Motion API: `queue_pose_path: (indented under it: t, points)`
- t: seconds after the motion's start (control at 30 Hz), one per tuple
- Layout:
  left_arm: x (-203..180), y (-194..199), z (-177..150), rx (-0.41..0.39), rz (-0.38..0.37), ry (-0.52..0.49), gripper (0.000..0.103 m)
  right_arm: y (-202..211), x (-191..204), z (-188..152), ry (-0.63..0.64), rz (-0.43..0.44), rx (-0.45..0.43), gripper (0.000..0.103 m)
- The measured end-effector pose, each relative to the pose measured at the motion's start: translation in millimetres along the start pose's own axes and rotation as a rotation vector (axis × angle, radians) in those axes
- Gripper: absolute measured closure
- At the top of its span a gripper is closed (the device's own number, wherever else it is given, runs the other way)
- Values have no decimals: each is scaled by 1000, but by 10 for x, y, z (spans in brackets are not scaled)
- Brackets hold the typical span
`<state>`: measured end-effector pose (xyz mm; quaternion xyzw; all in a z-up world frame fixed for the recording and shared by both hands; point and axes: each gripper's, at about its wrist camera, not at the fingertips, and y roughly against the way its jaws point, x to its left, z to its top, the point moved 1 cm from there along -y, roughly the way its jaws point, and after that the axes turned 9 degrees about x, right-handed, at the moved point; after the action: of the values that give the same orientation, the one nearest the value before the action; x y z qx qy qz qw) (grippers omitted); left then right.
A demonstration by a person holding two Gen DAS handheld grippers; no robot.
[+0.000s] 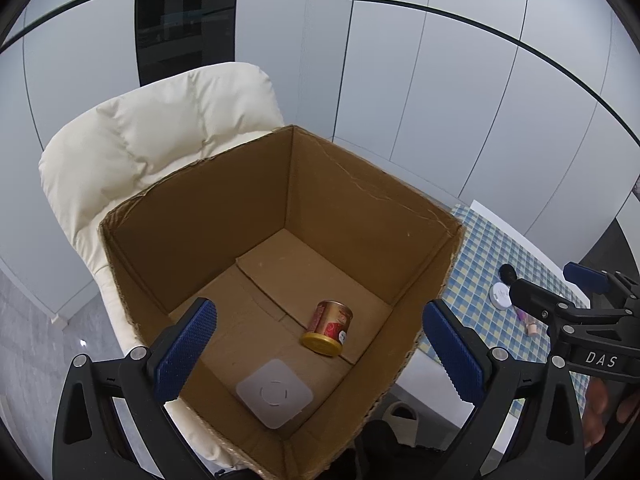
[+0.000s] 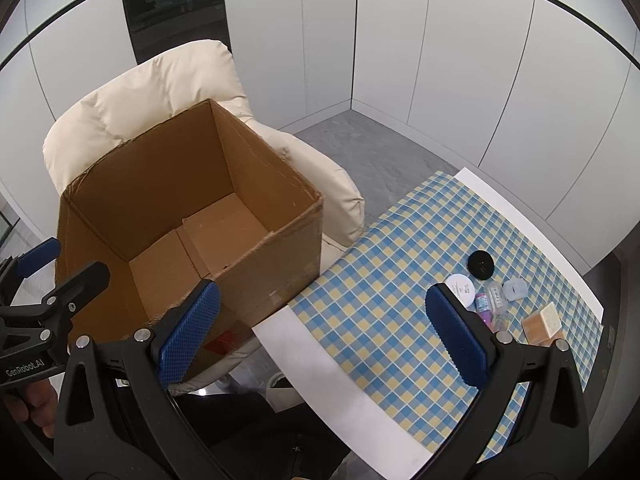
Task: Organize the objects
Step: 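Withdraw both open tools from above the cardboard box, then move both open tools toward the cosmetics on the checkered tablecloth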
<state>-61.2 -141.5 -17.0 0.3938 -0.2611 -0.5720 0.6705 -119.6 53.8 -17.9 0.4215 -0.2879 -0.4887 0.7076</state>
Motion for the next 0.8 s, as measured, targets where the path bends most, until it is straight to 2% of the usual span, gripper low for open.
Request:
queue_pose_path:
  t: [0.8]
  points:
    - [-488, -86, 23, 12, -47, -68, 0, 90, -501, -171, -71, -40, 3, 0]
